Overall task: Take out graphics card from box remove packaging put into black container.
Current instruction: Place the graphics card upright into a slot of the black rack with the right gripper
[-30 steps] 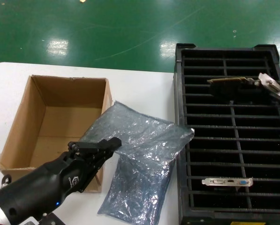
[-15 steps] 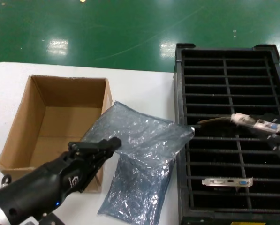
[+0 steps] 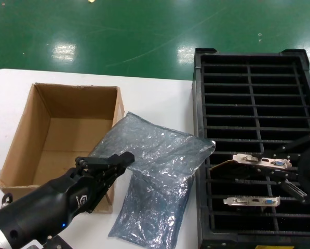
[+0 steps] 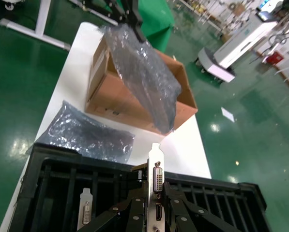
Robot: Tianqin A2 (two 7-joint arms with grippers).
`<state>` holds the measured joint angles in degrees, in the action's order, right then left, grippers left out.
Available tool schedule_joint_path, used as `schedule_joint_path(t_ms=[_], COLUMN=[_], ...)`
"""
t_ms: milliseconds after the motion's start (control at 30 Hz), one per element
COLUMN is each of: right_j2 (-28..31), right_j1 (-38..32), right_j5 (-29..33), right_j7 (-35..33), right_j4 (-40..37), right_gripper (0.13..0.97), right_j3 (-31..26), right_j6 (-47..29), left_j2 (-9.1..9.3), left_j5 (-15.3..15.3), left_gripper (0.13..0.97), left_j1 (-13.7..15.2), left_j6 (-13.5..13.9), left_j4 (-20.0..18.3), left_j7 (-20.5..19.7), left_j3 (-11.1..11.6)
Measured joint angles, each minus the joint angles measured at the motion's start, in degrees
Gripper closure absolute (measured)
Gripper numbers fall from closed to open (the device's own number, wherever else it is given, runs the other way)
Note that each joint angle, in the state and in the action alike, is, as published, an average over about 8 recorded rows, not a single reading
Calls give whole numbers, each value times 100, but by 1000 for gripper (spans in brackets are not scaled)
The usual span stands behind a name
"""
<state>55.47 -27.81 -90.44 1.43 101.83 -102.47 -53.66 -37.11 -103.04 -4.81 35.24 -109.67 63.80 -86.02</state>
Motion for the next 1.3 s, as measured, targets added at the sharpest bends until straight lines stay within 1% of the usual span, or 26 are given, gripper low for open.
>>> schedule_joint_path(t_ms=[267, 767, 1000, 1300], right_j2=[-141, -282, -212, 80], right_j1=[-442, -820, -765, -422], right_j5=[542, 987, 1024, 805], right_j7=[368, 527, 549, 552], right_j4=[-159, -347, -271, 156], right_gripper=[908, 908, 908, 908], right_j3=[-359, -609, -588, -364], right_j6=[-110, -231, -246, -197], left_j2=[0, 0, 0, 0], left_j5=[0, 0, 0, 0], left_gripper=[958, 958, 958, 958], left_j1=[0, 0, 0, 0], left_j6=[0, 0, 0, 0], left_j4=[0, 0, 0, 0], left_j7=[0, 0, 0, 0], left_j3=[0, 0, 0, 0])
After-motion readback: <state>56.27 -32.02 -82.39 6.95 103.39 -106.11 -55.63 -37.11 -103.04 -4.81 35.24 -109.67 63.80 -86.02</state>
